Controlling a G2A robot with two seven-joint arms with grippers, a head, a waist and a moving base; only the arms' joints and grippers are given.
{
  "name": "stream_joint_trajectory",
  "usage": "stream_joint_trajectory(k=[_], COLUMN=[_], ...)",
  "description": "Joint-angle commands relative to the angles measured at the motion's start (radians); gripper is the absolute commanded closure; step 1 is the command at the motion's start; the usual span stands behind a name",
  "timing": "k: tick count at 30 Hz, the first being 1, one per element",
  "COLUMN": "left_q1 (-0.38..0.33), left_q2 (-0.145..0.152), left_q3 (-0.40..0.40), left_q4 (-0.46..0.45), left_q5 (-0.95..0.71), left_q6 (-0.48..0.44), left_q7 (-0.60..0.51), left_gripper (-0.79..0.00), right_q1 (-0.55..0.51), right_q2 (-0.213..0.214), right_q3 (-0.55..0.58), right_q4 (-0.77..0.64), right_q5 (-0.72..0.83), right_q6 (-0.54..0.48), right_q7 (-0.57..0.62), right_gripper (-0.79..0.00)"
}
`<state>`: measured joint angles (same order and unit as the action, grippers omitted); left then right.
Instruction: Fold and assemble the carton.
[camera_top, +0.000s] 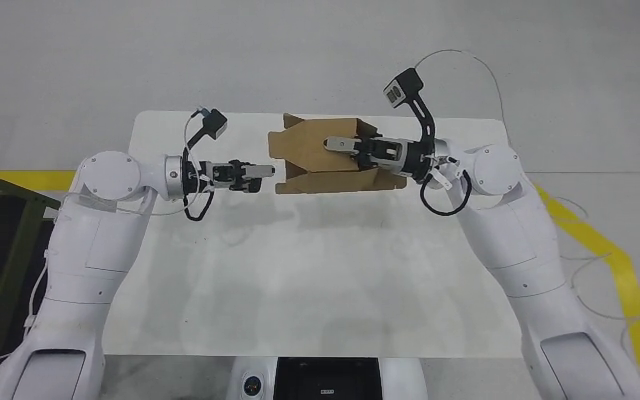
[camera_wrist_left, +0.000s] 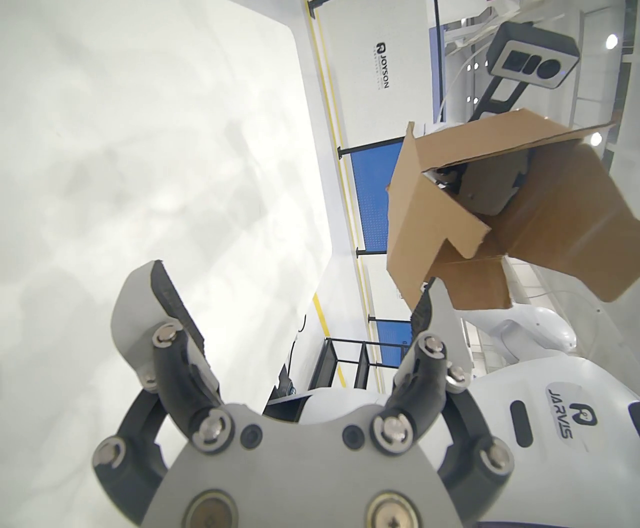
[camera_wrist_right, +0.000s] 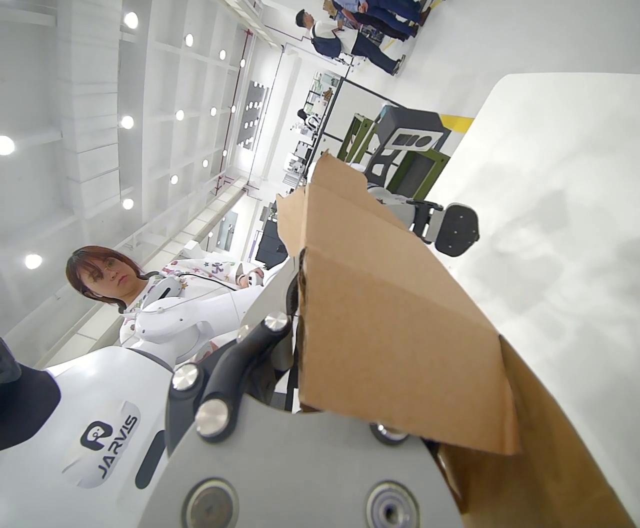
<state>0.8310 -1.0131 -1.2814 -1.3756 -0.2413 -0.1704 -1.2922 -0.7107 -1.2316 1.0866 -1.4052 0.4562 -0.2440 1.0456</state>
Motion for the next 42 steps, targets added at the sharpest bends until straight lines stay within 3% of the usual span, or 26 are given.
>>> stream_joint_trajectory(k=[1,42], left_q1=[-0.010,-0.130], left_q2=[-0.002,-0.022], left_q3=[0.017,0.130], left_q4=[0.002,0.102], left_q5=[-0.011,-0.122], left_q6=[-0.005,-0.054], left_q7=[-0.009,0.000], left_gripper=[-0.785,-0.785], right_q1=[0.002,0.040], right_q2=[-0.001,-0.030], right_q3=[-0.004,-0.081], right_q4=[-0.002,0.025], right_q5=[0.004,0.058], right_q6=[-0.001,-0.018], right_q7=[-0.002,0.037], right_gripper=[0.000,0.000])
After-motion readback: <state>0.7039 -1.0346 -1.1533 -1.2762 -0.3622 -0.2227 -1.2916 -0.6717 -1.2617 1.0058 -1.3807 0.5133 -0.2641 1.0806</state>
